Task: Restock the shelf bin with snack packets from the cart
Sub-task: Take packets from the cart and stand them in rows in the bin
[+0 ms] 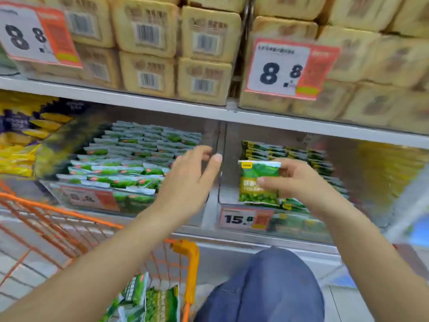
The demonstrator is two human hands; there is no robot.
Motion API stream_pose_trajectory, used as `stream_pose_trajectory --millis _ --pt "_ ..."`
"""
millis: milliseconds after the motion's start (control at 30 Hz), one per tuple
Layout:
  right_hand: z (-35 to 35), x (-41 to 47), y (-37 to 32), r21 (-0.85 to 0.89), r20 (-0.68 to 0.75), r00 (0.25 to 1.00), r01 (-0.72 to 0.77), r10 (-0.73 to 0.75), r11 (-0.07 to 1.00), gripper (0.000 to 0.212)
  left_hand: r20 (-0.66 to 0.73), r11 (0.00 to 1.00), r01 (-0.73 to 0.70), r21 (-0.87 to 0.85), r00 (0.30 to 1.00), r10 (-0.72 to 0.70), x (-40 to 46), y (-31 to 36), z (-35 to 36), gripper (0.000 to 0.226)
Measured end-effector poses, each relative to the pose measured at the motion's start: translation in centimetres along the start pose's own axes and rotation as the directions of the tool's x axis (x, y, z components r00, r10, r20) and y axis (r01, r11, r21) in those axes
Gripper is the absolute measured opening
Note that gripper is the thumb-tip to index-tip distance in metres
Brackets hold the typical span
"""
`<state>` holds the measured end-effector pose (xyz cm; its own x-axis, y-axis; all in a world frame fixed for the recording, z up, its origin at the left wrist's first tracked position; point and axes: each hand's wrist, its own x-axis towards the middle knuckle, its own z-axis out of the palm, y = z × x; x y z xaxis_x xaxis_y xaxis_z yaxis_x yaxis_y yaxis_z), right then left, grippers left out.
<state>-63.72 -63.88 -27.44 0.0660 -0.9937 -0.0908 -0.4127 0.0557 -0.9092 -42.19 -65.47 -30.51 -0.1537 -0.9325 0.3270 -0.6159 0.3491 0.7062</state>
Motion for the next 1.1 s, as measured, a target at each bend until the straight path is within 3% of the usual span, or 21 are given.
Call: stream_pose_trajectory --millis 67,167,300,400,567,667,800,967,1100 --pt "-0.9 2.6 1.3 -0.022 -0.095 0.991 -0.099 0.097 0.995 0.04 0.031 0.994 0.112 0.017 0.993 -0.112 1.0 -2.1 1.6 0.066" --pt "-0.9 7.7 2.5 -0.058 -0.212 0.967 -0.155 0.139 0.986 0.062 -0.06 0.921 0.06 0.385 0.997 -0.04 0.5 -4.6 3.7 0.077" --pt "-0.3 14.9 2.9 -0.353 -0.263 0.965 -0.1 0.004 0.93 0.051 -0.124 0.852 0.056 0.521 0.992 0.011 0.0 -4.7 4.3 0.071" --pt "0.6 19.7 3.5 -0.438 -0.239 0.971 -0.116 0.009 0.891 0.039 -0.146 0.826 0.044 0.561 0.988 0.047 0.2 -4.5 4.4 0.067" --pt "2.1 22.8 5.8 -0.728 -0.225 0.959 -0.047 -0.174 0.684 0.03 -0.113 0.866 0.051 0.497 0.994 0.006 0.4 -4.3 4.4 0.05" --pt "2.5 23.0 7.3 -0.894 -0.193 0.93 -0.035 -0.314 0.446 0.032 -0.11 0.861 0.047 0.506 0.994 0.01 0.4 -4.4 4.3 0.045" --pt "2.9 23.0 7.5 -0.956 -0.166 0.89 -0.04 -0.424 0.29 0.033 -0.126 0.863 0.041 0.503 0.992 0.027 0.4 -4.7 4.5 0.049" --pt "3.8 22.7 6.9 -0.941 -0.232 0.88 -0.096 -0.414 0.324 0.042 -0.144 0.861 0.031 0.507 0.988 0.049 0.3 -4.9 4.6 0.045" --pt "3.5 21.0 6.2 -0.925 -0.204 0.91 -0.059 -0.361 0.375 0.038 -0.164 0.861 0.03 0.509 0.985 0.062 0.6 -4.9 4.7 0.045"
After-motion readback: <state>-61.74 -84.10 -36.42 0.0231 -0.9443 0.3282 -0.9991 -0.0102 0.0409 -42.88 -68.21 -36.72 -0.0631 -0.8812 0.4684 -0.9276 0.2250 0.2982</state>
